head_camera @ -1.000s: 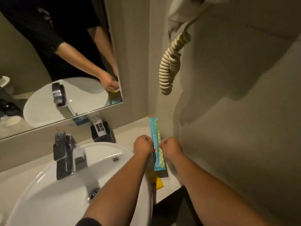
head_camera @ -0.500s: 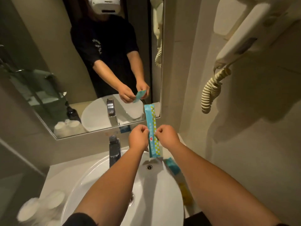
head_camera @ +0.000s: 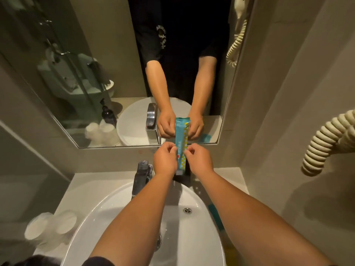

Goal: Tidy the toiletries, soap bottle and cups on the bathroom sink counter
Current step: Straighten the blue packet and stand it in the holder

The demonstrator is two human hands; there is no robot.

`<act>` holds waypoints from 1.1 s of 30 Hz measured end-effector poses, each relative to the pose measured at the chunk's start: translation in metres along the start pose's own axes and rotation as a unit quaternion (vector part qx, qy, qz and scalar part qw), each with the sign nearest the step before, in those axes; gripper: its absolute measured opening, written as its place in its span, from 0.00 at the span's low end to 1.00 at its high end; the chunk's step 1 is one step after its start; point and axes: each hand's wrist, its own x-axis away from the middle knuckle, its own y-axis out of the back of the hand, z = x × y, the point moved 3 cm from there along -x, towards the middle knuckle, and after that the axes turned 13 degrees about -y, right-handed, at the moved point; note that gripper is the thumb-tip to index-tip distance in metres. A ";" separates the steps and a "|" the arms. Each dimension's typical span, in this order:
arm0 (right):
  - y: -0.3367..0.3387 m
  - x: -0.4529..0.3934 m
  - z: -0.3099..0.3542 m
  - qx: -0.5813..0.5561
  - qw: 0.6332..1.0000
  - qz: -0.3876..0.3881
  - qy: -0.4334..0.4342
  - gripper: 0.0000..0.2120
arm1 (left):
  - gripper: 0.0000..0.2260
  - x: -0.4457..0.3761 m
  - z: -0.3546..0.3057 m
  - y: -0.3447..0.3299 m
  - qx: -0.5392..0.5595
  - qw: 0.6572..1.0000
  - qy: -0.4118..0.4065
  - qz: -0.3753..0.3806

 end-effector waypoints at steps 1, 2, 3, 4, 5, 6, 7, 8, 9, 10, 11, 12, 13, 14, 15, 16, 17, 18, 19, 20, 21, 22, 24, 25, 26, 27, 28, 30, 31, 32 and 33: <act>-0.004 -0.004 -0.003 0.001 1.000 0.003 -0.001 0.06 | 0.05 -0.001 0.003 -0.003 -0.001 1.000 0.004 -0.003; -0.007 -0.008 -0.006 0.004 1.000 0.005 -0.002 0.06 | 0.06 -0.002 0.007 -0.006 -0.004 1.000 0.009 -0.005; -0.011 -0.012 -0.009 0.009 1.000 0.008 -0.003 0.06 | 0.06 -0.002 0.012 -0.009 -0.008 1.000 0.016 -0.006; -0.016 -0.016 -0.014 0.014 1.000 0.013 -0.005 0.06 | 0.06 -0.002 0.016 -0.012 -0.013 1.000 0.026 -0.005; -0.020 -0.018 -0.018 0.020 1.000 0.020 -0.009 0.05 | 0.05 -0.001 0.022 -0.015 -0.017 0.999 0.037 -0.004; -0.023 -0.020 -0.023 0.026 0.999 0.029 -0.014 0.05 | 0.05 0.001 0.028 -0.018 -0.021 0.999 0.047 -0.001; -0.027 -0.021 -0.027 0.032 0.999 0.036 -0.021 0.05 | 0.05 0.002 0.034 -0.022 -0.023 0.998 0.057 0.002; -0.030 -0.023 -0.032 0.040 0.998 0.043 -0.027 0.05 | 0.05 0.004 0.040 -0.025 -0.028 0.997 0.066 0.007; -0.033 -0.024 -0.037 0.050 0.997 0.050 -0.034 0.05 | 0.05 0.006 0.045 -0.028 -0.034 0.996 0.076 0.012; -0.036 -0.025 -0.041 0.061 0.996 0.056 -0.041 0.06 | 0.05 0.008 0.050 -0.031 -0.045 0.995 0.086 0.020; -0.038 -0.026 -0.045 0.072 0.994 0.062 -0.045 0.07 | 0.05 0.010 0.055 -0.033 -0.055 0.994 0.095 0.028; -0.041 -0.027 -0.047 0.081 0.993 0.067 -0.048 0.08 | 0.06 0.011 0.058 -0.035 -0.064 0.992 0.104 0.037; -0.043 -0.027 -0.049 0.091 0.992 0.071 -0.048 0.08 | 0.06 0.012 0.061 -0.037 -0.069 0.991 0.110 0.044; -0.046 -0.028 -0.049 0.103 0.991 0.072 -0.044 0.08 | 0.06 0.012 0.064 -0.038 -0.074 0.990 0.114 0.048; -0.048 -0.028 -0.048 0.119 0.990 0.069 -0.039 0.09 | 0.07 0.011 0.066 -0.039 -0.083 0.988 0.117 0.050; -0.050 -0.029 -0.048 0.137 0.988 0.065 -0.038 0.09 | 0.07 0.011 0.067 -0.039 -0.094 0.987 0.120 0.053; -0.051 -0.029 -0.048 0.150 0.986 0.060 -0.043 0.10 | 0.08 0.010 0.069 -0.039 -0.104 0.985 0.123 0.056; -0.051 -0.030 -0.048 0.158 0.985 0.056 -0.050 0.11 | 0.08 0.010 0.069 -0.040 -0.112 0.984 0.123 0.059; -0.051 -0.031 -0.050 0.162 0.984 0.053 -0.059 0.11 | 0.08 0.009 0.070 -0.041 -0.117 0.984 0.121 0.062; -0.051 -0.032 -0.051 0.162 0.983 0.050 -0.066 0.12 | 0.09 0.009 0.070 -0.042 -0.121 0.983 0.118 0.066; -0.051 -0.033 -0.053 0.161 0.983 0.047 -0.071 0.13 | 0.09 0.009 0.071 -0.043 -0.125 0.983 0.115 0.069; -0.051 -0.034 -0.054 0.160 0.983 0.045 -0.072 0.15 | 0.09 0.008 0.072 -0.043 -0.128 0.983 0.112 0.071; -0.052 -0.033 -0.055 0.155 0.984 0.041 -0.072 0.16 | 0.10 0.007 0.074 -0.045 -0.131 0.983 0.108 0.070; -0.052 -0.033 -0.055 0.150 0.985 0.038 -0.073 0.16 | 0.10 0.007 0.076 -0.045 -0.132 0.983 0.108 0.068; -0.052 -0.033 -0.055 0.146 0.986 0.036 -0.073 0.15 | 0.10 0.007 0.078 -0.045 -0.132 0.983 0.108 0.067; -0.052 -0.033 -0.055 0.142 0.987 0.037 -0.070 0.15 | 0.10 0.008 0.079 -0.045 -0.133 0.983 0.108 0.066; -0.052 -0.033 -0.055 0.140 0.987 0.038 -0.064 0.16 | 0.10 0.009 0.079 -0.045 -0.135 0.983 0.107 0.065; -0.052 -0.032 -0.057 0.136 0.988 0.044 -0.056 0.17 | 0.09 0.009 0.078 -0.043 -0.138 0.983 0.107 0.065; -0.052 -0.032 -0.057 0.135 0.988 0.045 -0.054 0.16 | 0.09 0.010 0.077 -0.042 -0.140 0.982 0.106 0.064; -0.051 -0.032 -0.058 0.134 0.989 0.046 -0.051 0.13 | 0.09 0.010 0.076 -0.041 -0.142 0.982 0.105 0.064; -0.049 -0.032 -0.058 0.131 0.989 0.046 -0.049 0.09 | 0.09 0.011 0.075 -0.040 -0.142 0.982 0.105 0.062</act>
